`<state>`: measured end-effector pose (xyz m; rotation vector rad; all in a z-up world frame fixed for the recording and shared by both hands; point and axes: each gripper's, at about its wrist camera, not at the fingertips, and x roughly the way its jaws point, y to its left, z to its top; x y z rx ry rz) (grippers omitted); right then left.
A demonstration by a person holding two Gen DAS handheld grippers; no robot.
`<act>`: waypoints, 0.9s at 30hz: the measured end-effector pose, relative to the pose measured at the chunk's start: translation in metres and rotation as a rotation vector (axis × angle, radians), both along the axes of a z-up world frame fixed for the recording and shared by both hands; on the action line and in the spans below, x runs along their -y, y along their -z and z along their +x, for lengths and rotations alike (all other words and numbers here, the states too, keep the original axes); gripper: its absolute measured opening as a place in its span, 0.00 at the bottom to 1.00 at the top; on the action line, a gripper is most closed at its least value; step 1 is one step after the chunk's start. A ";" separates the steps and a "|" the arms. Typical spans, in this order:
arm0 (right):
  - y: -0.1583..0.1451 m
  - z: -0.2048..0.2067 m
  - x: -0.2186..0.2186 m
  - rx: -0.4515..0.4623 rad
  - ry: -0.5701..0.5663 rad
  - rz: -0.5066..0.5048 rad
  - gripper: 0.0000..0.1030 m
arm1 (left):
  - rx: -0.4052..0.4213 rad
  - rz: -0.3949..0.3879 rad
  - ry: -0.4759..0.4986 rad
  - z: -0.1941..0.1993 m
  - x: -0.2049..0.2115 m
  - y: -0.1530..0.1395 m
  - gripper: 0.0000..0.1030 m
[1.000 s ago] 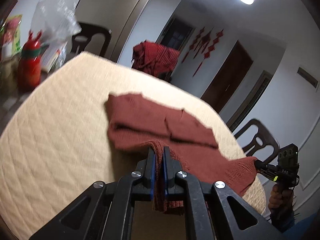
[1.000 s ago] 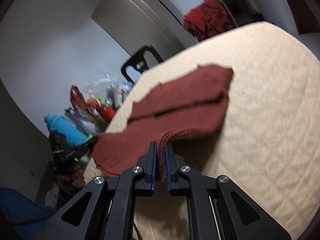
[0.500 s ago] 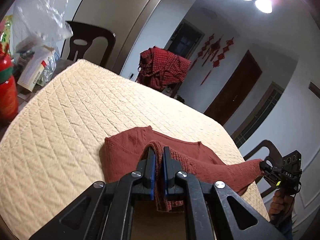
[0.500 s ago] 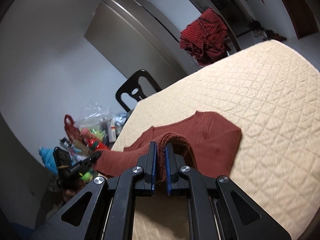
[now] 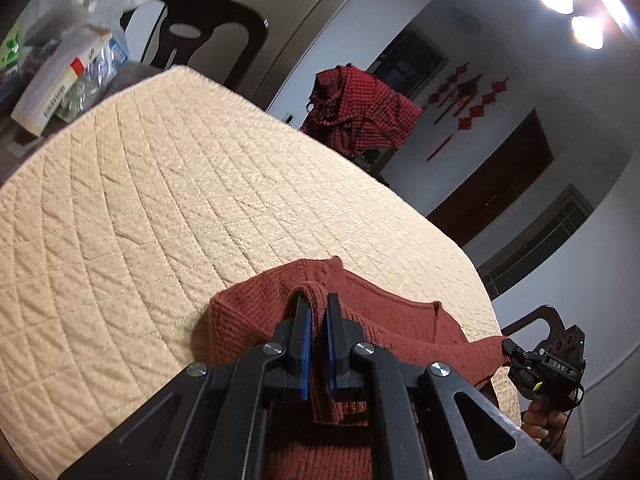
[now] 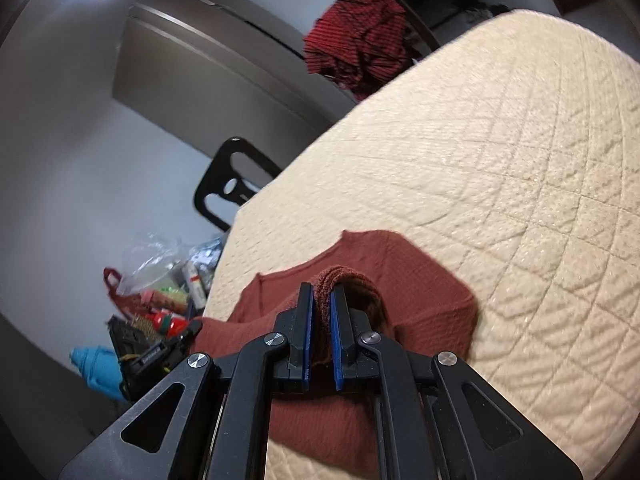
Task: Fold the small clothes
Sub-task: 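Lift the held hem with both tools and fold it over toward the collar, then open both tools to release the folded hem onto the sweater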
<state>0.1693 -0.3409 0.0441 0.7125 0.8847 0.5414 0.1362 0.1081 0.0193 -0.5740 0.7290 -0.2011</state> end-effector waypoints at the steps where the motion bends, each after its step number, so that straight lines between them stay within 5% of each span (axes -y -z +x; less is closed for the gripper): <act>1: 0.003 0.004 0.001 -0.013 0.006 0.002 0.08 | -0.015 -0.002 -0.005 0.005 0.000 0.004 0.08; 8: 0.016 0.031 0.002 -0.075 0.030 0.030 0.13 | -0.065 -0.026 -0.028 0.020 -0.001 0.018 0.11; 12: 0.008 0.034 0.000 -0.033 0.041 0.022 0.22 | -0.012 -0.028 -0.088 0.018 -0.011 0.008 0.36; 17: -0.009 0.023 0.000 0.026 0.049 -0.016 0.22 | 0.035 -0.003 -0.120 0.002 -0.015 -0.006 0.36; 27: -0.021 -0.044 -0.019 0.108 -0.018 -0.151 0.22 | 0.054 0.157 0.001 -0.048 0.030 -0.008 0.36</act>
